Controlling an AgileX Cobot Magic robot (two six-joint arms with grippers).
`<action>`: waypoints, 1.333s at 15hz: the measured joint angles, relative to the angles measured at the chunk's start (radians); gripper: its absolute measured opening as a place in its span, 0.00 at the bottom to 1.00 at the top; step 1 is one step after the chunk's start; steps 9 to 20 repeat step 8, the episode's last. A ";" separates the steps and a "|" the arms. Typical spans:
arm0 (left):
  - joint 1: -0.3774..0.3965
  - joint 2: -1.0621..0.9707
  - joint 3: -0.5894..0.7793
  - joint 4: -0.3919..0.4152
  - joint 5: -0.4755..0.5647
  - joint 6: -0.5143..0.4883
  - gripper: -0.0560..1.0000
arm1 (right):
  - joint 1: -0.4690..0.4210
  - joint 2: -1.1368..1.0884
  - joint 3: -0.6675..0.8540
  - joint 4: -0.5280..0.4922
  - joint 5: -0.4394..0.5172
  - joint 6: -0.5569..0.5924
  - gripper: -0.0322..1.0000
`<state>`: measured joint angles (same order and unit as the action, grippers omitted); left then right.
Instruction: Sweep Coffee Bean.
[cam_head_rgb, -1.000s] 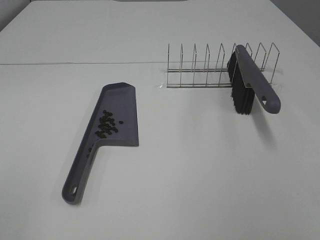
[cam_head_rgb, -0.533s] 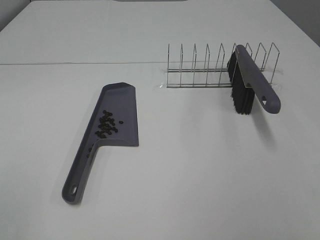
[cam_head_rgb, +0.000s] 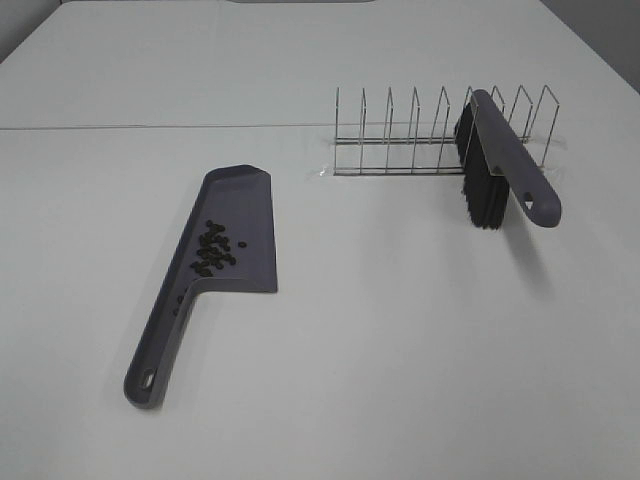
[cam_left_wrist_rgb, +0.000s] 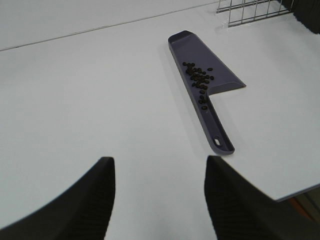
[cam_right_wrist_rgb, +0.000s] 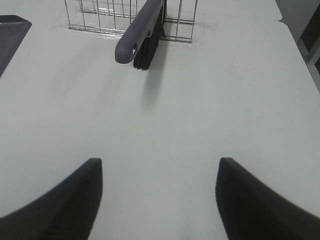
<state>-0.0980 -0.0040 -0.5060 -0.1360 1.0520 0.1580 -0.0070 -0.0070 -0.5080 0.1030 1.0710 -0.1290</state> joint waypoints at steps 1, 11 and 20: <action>0.000 0.000 0.000 0.000 0.000 0.000 0.55 | 0.000 0.000 0.000 0.000 0.000 0.000 0.64; 0.000 0.000 0.000 0.000 0.000 0.000 0.55 | 0.000 0.000 0.000 0.000 0.000 0.000 0.64; 0.000 0.000 0.000 0.000 0.000 0.000 0.55 | 0.000 0.000 0.000 0.000 0.000 0.000 0.64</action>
